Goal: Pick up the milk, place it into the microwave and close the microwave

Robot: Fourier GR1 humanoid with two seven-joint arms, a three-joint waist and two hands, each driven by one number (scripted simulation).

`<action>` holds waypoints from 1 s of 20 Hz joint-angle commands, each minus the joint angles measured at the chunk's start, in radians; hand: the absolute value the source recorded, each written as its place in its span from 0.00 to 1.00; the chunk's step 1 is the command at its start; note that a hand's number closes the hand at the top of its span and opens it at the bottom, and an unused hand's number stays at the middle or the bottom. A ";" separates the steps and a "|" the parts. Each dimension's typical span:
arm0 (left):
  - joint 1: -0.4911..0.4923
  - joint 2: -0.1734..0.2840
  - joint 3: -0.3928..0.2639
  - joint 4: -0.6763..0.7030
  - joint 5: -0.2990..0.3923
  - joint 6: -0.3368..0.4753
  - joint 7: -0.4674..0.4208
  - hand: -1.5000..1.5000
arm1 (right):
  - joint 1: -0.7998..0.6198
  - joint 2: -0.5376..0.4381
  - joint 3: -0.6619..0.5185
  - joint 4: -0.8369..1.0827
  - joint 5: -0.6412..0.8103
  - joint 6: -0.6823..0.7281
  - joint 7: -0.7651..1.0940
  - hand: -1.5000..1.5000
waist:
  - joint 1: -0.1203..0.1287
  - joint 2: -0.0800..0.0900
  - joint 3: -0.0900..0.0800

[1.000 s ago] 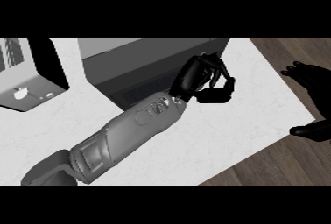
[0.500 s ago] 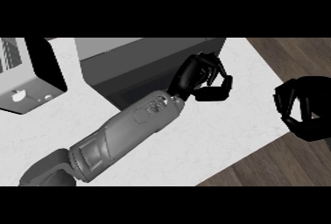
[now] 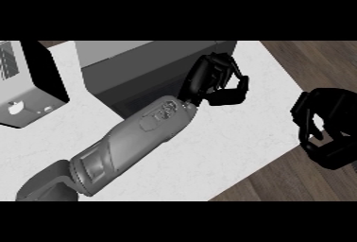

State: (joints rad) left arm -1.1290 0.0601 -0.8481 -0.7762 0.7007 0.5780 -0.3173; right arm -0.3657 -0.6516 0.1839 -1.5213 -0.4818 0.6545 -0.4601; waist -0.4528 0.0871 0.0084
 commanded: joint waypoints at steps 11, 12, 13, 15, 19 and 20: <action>-0.036 -0.057 -0.001 0.057 0.010 0.050 -0.010 1.00 | 0.036 -0.008 0.045 -0.124 -0.040 0.060 -0.008 1.00 | -0.043 0.020 0.005; -0.006 -0.057 0.110 0.062 0.056 0.180 -0.033 1.00 | 0.045 -0.003 0.040 -0.121 -0.044 0.040 -0.001 1.00 | 0.010 0.007 -0.004; 0.001 -0.057 0.043 0.103 0.049 0.119 0.048 1.00 | 0.069 -0.039 0.110 -0.123 -0.016 0.098 0.049 1.00 | 0.014 0.028 0.002; 0.044 -0.058 0.109 0.054 0.158 0.059 0.104 1.00 | 0.074 -0.029 0.134 -0.146 -0.028 0.096 0.067 1.00 | 0.015 0.050 -0.008; 0.098 -0.060 0.265 -0.015 0.291 0.047 0.047 1.00 | 0.117 -0.011 0.162 -0.180 -0.053 0.086 0.077 1.00 | 0.048 0.044 -0.016; 0.112 -0.060 0.278 -0.009 0.311 0.038 0.041 1.00 | 0.124 -0.011 0.165 -0.188 -0.052 0.079 0.082 1.00 | 0.051 0.042 -0.015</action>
State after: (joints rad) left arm -1.0878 -0.0019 -0.6886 -0.8518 0.9048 0.6211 -0.2862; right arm -0.2706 -0.6691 0.3186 -1.6870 -0.5255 0.6998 -0.3646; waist -0.4254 0.1118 -0.0011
